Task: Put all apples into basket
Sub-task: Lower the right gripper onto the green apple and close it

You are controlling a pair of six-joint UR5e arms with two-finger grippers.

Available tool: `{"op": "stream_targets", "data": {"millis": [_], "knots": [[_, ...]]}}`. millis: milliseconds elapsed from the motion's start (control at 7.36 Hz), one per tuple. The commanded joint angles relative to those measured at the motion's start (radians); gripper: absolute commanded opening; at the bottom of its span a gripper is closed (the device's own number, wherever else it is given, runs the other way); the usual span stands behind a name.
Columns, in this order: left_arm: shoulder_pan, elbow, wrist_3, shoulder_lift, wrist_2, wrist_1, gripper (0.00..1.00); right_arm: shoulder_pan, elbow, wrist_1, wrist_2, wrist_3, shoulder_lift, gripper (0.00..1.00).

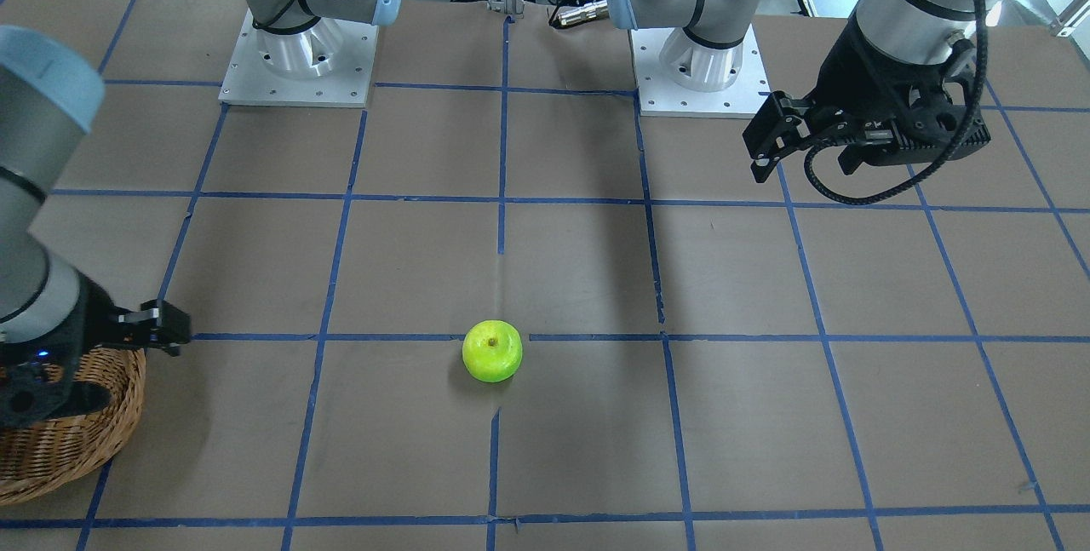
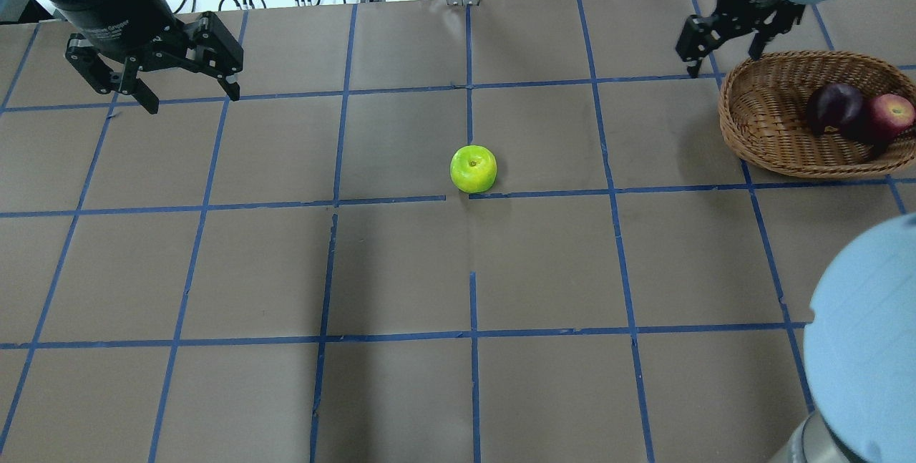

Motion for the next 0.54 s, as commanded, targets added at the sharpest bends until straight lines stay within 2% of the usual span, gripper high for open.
{"op": "stream_targets", "data": {"millis": [0, 272, 408], "knots": [[-0.006, -0.028, 0.004, 0.051, 0.003, -0.004, 1.00, 0.159, 0.002, 0.008, 0.141, 0.335, -0.003, 1.00], [-0.006, -0.028, -0.004, 0.043, -0.009, 0.002, 1.00, 0.253, 0.003, -0.024, 0.188, 0.494, 0.038, 1.00], [-0.006, -0.031, -0.001, 0.047, -0.003, -0.001, 1.00, 0.308, 0.002, -0.102, 0.188, 0.610, 0.090, 1.00]]}}
